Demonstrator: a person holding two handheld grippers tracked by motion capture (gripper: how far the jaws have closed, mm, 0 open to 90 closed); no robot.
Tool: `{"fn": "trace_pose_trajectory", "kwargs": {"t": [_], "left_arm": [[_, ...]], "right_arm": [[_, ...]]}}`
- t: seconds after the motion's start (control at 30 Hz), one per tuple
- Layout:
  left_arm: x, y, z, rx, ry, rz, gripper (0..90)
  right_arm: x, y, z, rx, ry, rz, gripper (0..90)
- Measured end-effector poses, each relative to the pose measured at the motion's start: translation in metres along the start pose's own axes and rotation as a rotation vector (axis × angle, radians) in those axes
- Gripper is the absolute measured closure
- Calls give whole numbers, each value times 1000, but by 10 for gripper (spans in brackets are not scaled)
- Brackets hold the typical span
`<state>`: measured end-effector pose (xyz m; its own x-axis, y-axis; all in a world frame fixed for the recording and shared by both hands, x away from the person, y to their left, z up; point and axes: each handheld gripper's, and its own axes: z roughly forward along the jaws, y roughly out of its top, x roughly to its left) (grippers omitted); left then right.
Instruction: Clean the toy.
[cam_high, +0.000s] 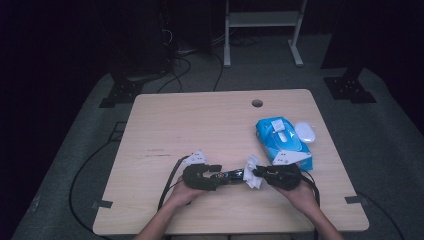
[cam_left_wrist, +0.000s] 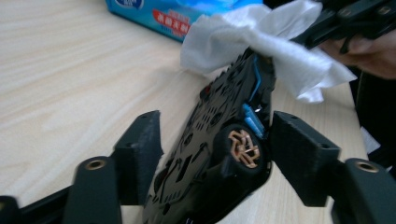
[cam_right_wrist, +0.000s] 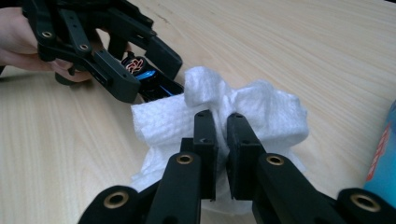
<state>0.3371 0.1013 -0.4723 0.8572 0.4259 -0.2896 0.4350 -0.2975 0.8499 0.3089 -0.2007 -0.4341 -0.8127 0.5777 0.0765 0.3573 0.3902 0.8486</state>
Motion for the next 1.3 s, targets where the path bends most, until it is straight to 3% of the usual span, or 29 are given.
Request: {"fn": "trace_pose_trajectory", "kwargs": {"t": [0.03, 0.07, 0.1, 0.2, 0.3, 0.37, 0.4, 0.47, 0.6, 0.77, 0.9, 1.0, 1.23, 1.3], "left_arm": [[-3, -1, 2, 17, 20, 29, 335], [-3, -1, 2, 17, 20, 29, 321], [-7, -2, 5, 51, 58, 62, 304], [-9, -3, 5, 65, 61, 69, 283], [-16, -3, 7, 76, 83, 138, 259], [-17, -3, 6, 66, 72, 131, 258], [-16, -3, 6, 65, 76, 140, 263], [-17, -3, 6, 65, 104, 156, 282], [-20, -4, 9, 83, 127, 203, 266], [-18, -4, 8, 83, 137, 202, 212], [-19, -6, 1, 88, 152, 216, 173], [-15, -8, -1, 118, 144, 190, 129], [-14, -11, 4, 152, 131, 202, 121], [-14, -12, 7, 170, 117, 198, 131]], "right_arm": [[2, -2, -2, 0, 5, 1, 829], [2, -2, -2, 0, 5, 1, 829], [4, -4, -3, 1, 8, -4, 828], [5, -6, -4, 2, 17, -4, 828], [5, -12, -4, 13, 15, -1, 826], [5, -13, -4, 23, 15, 4, 826], [5, -16, -1, 58, 13, 3, 825], [6, -21, 4, 90, 3, -5, 825], [3, -17, 4, 74, 6, 3, 822], [2, -1, 4, 14, 0, 0, 823], [2, 7, 22, 41, 4, -5, 820], [2, 5, 33, 75, 9, -1, 820], [-1, -4, 36, 82, 17, 38, 817], [0, -4, 36, 79, 5, 27, 816]]}}
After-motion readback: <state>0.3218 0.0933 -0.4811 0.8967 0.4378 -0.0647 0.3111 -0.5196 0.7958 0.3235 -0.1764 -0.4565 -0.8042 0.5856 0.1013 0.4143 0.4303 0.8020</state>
